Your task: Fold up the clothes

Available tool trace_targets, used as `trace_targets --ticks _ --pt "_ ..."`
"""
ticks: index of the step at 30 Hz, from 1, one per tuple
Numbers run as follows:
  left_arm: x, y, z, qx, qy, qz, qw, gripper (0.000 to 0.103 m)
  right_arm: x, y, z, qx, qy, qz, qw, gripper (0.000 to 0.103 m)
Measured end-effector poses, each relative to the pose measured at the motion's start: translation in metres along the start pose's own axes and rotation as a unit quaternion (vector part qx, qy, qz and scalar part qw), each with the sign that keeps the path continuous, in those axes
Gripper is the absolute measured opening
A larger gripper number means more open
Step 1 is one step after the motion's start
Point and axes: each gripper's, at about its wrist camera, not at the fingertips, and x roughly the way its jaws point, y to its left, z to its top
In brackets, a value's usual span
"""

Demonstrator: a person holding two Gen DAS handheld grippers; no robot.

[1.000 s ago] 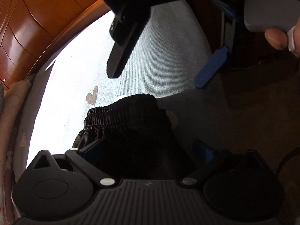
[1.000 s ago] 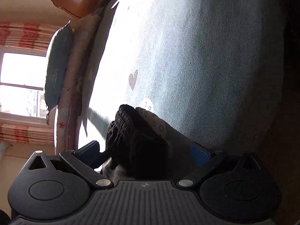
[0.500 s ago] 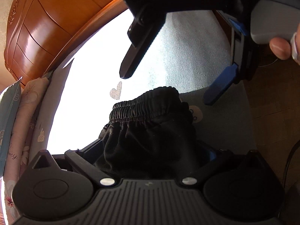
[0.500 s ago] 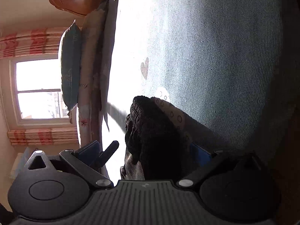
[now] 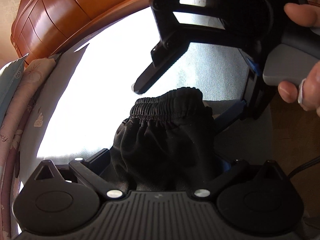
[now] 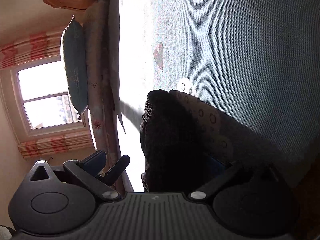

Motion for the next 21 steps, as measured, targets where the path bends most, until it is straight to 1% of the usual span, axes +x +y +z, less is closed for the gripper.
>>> trace_targets --ticks 3,10,13,15,18,21 --pt "-0.002 0.001 -0.002 -0.003 -0.006 -0.003 1.0 0.103 0.011 0.003 0.002 0.004 0.008 0.007 1.0 0.103" --pt "-0.006 0.005 -0.01 -0.013 -0.022 -0.024 0.9994 0.102 0.013 -0.001 0.011 0.012 0.022 0.048 0.999 0.103" --pt "-0.012 0.008 -0.016 -0.017 -0.027 -0.044 0.9985 0.102 0.014 -0.001 0.008 -0.009 0.03 0.054 0.998 0.103" --pt "-0.018 0.01 -0.022 -0.017 -0.033 -0.063 0.9973 0.102 0.016 0.003 0.006 -0.032 0.039 0.047 0.998 0.102" --pt "-0.03 0.012 -0.035 -0.009 -0.044 -0.097 0.9943 0.102 0.02 0.01 0.003 -0.068 0.056 0.022 0.996 0.099" --pt "-0.038 0.015 -0.047 -0.007 -0.04 -0.113 0.9927 0.102 0.023 0.017 0.001 -0.1 0.071 -0.003 0.992 0.099"
